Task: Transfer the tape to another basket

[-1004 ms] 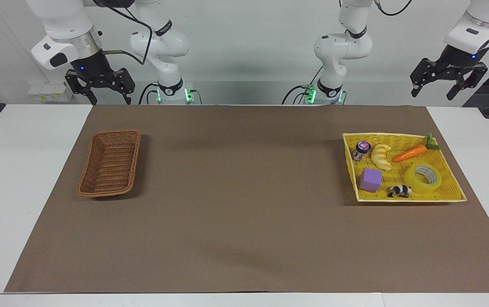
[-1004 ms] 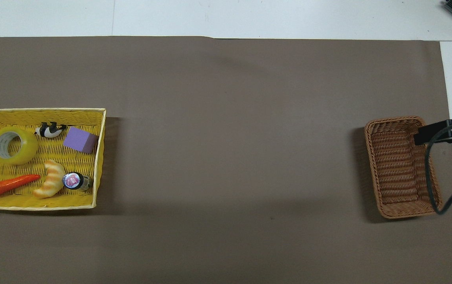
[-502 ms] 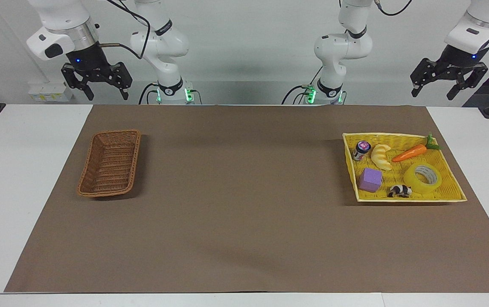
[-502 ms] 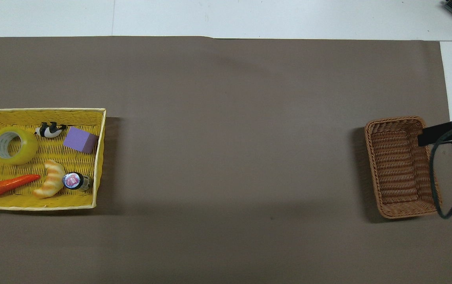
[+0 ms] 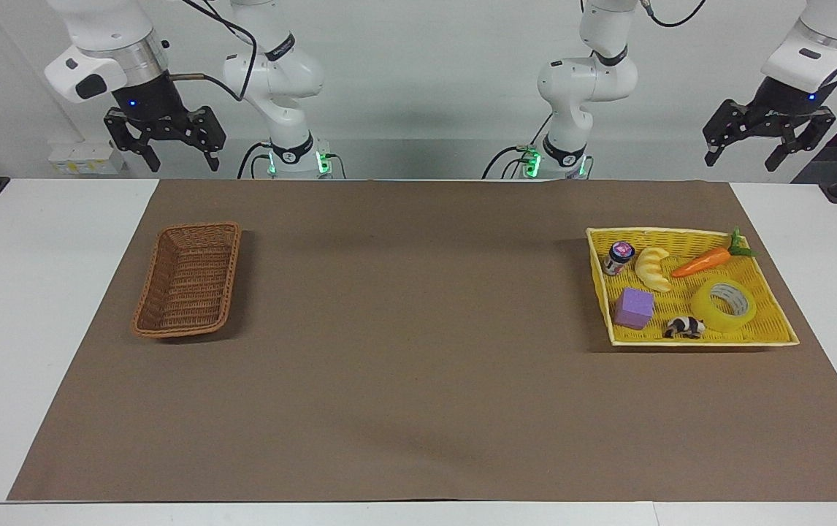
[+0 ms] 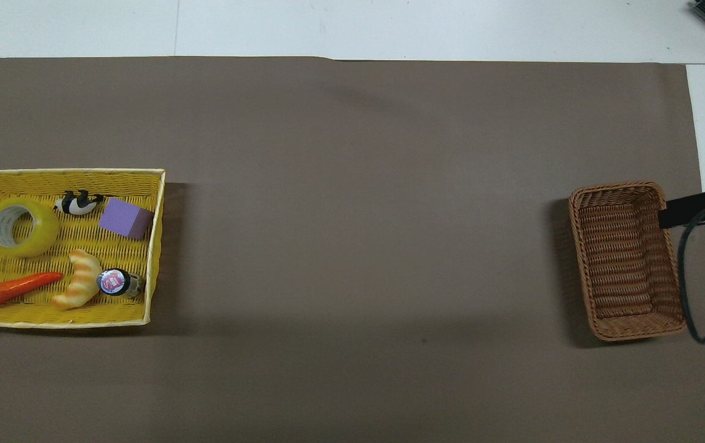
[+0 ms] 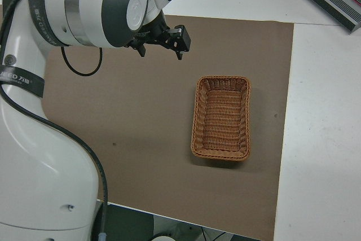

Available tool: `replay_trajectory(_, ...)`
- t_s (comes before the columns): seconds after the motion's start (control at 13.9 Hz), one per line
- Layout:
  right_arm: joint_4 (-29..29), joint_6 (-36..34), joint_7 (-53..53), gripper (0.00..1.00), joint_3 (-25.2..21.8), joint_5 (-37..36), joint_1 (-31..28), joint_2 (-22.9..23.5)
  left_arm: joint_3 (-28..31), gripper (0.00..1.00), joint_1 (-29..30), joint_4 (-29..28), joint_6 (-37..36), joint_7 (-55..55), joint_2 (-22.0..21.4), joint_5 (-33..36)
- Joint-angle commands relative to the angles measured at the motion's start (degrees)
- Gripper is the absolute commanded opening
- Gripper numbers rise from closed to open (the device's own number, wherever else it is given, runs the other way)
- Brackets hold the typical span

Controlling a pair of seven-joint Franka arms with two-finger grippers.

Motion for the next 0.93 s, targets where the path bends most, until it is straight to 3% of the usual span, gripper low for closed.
replay_trajectory(0.0,-1.2,-0.2,-0.2,1.0,0.3,0.4,-0.5,-1.3,0.3,1.0,0.2,-0.2,0.0,0.2,-0.6,1.1)
replay_trajectory(0.36,-1.0,-0.2,-0.2,1.0,0.3,0.4,-0.5,-1.2,0.7,1.0,2.3,-6.8,9.5,2.1,-1.6,1.0)
replay_trajectory(0.86,-1.0,-0.2,0.2,1.0,0.2,0.4,-0.7,-1.1,0.7,1.0,9.5,-16.5,22.8,15.3,0.2,0.7)
